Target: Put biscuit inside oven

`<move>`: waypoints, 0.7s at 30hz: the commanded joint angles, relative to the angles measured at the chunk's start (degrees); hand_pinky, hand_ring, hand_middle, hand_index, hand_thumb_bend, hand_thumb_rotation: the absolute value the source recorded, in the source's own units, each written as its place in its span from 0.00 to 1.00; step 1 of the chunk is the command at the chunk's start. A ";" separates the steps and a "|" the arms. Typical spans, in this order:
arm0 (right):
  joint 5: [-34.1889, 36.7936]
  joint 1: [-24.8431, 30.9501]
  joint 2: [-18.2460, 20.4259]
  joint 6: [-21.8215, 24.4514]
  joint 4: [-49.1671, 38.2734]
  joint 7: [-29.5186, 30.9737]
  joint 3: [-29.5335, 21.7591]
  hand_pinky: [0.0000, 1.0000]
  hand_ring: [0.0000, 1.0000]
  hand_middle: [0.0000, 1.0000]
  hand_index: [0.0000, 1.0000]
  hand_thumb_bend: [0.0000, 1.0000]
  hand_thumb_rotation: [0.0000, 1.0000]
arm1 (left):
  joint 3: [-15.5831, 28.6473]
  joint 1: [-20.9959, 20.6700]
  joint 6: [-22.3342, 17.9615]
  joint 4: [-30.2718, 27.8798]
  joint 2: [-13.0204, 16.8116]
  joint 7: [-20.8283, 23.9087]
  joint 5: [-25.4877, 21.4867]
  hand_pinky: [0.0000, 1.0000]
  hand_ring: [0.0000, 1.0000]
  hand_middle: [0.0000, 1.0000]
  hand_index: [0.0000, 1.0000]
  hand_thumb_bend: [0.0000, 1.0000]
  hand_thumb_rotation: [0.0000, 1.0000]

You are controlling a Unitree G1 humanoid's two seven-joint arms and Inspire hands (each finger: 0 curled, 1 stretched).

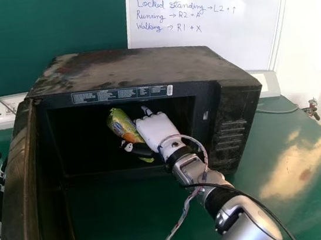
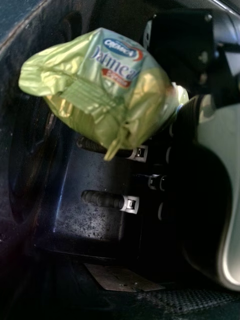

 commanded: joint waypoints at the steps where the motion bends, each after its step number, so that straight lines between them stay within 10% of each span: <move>1: 0.73 -1.92 0.62 0.26 0.28 -1.24 -0.25 0.43 0.42 0.47 0.55 0.51 0.00 | 0.00 2.17 -0.45 2.24 -2.16 0.30 -0.25 0.41 0.64 0.77 0.89 0.11 0.00; 21: 0.87 -1.84 0.82 0.06 0.94 -2.57 0.14 0.41 0.41 0.47 0.55 0.51 0.00 | -0.32 2.91 0.11 0.51 -2.71 1.50 -0.21 0.45 0.65 0.78 0.90 0.11 0.00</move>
